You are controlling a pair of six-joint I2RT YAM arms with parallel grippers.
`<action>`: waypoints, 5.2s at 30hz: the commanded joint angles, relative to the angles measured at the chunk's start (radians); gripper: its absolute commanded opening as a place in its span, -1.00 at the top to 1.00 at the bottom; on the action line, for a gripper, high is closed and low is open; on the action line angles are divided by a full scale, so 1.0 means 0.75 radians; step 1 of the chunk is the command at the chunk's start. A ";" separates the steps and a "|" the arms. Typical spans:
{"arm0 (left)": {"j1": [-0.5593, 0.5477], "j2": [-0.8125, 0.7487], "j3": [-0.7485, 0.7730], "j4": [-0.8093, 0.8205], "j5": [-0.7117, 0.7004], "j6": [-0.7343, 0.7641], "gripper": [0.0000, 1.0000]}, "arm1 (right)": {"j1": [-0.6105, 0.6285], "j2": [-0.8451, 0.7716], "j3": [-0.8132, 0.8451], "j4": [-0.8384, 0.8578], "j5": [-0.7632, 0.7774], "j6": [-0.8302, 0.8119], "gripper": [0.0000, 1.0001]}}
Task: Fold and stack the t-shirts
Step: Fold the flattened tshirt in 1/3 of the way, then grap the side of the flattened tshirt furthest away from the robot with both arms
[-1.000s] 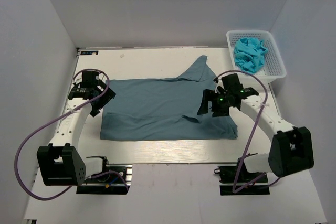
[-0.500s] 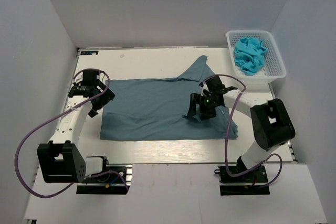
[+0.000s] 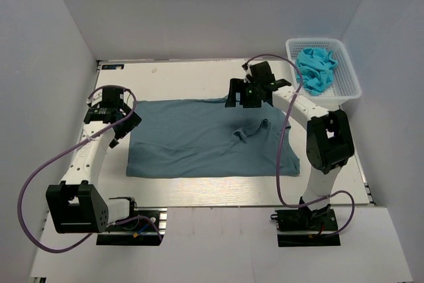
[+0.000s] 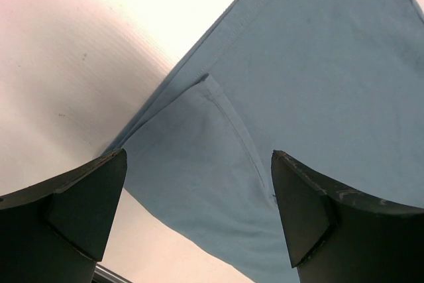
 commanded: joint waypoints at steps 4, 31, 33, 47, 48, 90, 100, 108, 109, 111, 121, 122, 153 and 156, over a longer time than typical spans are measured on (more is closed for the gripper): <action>0.008 -0.064 0.025 0.003 -0.031 0.020 -1.00 | -0.010 -0.123 -0.063 -0.183 0.277 -0.038 -0.81; 0.008 0.005 -0.049 0.081 0.065 0.069 -1.00 | -0.015 -0.091 -0.492 0.331 0.083 0.072 -0.81; 0.008 0.005 -0.036 0.081 0.065 0.070 -1.00 | -0.015 -0.077 -0.481 0.377 0.083 0.070 -0.81; 0.008 0.034 -0.049 0.093 0.092 0.082 -1.00 | -0.019 0.215 -0.040 0.423 -0.042 0.142 -0.81; 0.008 0.034 -0.049 0.093 0.092 0.082 -1.00 | -0.019 0.228 -0.011 0.419 -0.040 0.134 -0.81; 0.121 1.323 0.745 0.422 0.163 0.305 -0.94 | -0.289 0.643 0.871 -0.048 0.285 -0.005 -0.81; 0.096 1.269 0.510 0.480 0.274 0.174 -0.54 | -0.283 0.709 0.924 -0.095 0.418 -0.014 -0.81; 0.096 1.241 0.442 0.467 0.307 0.096 0.07 | -0.270 0.743 0.940 -0.091 0.440 -0.020 -0.81; 0.096 1.241 0.442 0.467 0.307 0.084 0.15 | -0.270 0.752 0.942 -0.089 0.438 -0.034 -0.81; 0.096 1.253 0.442 0.467 0.292 0.072 0.48 | -0.260 0.768 0.934 -0.016 0.396 -0.056 -0.81; 0.096 1.245 0.469 0.469 0.229 0.059 1.00 | -0.264 0.839 0.969 0.263 0.322 -0.051 -0.81; 0.096 1.227 0.469 0.469 0.229 0.059 1.00 | -0.266 0.860 0.969 0.281 0.312 -0.046 -0.81; 0.096 1.145 0.485 0.484 0.309 0.110 1.00 | -0.285 1.128 1.145 0.668 0.358 0.228 0.74; 0.096 1.133 0.497 0.484 0.309 0.110 1.00 | -0.283 1.065 1.120 0.662 0.412 0.152 1.00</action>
